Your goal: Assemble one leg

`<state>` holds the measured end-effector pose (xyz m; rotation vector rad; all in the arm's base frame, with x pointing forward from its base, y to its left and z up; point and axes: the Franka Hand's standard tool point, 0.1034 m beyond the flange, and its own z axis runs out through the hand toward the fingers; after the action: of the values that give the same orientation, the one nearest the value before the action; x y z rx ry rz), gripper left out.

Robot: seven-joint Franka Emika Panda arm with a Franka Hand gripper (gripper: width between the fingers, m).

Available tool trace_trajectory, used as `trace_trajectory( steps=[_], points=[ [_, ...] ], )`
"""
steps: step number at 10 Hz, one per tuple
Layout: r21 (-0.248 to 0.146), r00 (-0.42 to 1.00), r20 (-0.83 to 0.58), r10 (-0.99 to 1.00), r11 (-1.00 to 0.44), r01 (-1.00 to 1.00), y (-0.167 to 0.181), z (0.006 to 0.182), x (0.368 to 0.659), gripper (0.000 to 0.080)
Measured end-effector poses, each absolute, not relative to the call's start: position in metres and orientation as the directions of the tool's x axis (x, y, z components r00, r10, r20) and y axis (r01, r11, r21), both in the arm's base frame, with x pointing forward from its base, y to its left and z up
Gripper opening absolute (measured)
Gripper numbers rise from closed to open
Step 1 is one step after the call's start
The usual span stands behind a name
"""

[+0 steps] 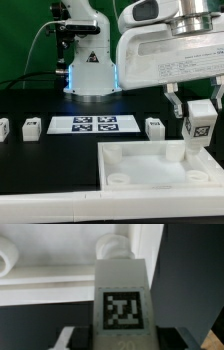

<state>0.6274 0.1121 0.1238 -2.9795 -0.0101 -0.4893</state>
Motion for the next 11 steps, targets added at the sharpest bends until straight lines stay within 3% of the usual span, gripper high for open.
trace_trajectory(
  steps=[1,7,11],
  points=[
    [-0.120,0.920,0.392,-0.019,-0.992,0.030,0.112,0.124,0.628,0.0293],
    [-0.088,0.896,0.443,0.046,-0.992,0.094,0.109,0.122,0.639,0.0293],
    [-0.088,0.896,0.441,0.046,-0.992,0.094,0.108,0.119,0.637,0.0293]
  ],
)
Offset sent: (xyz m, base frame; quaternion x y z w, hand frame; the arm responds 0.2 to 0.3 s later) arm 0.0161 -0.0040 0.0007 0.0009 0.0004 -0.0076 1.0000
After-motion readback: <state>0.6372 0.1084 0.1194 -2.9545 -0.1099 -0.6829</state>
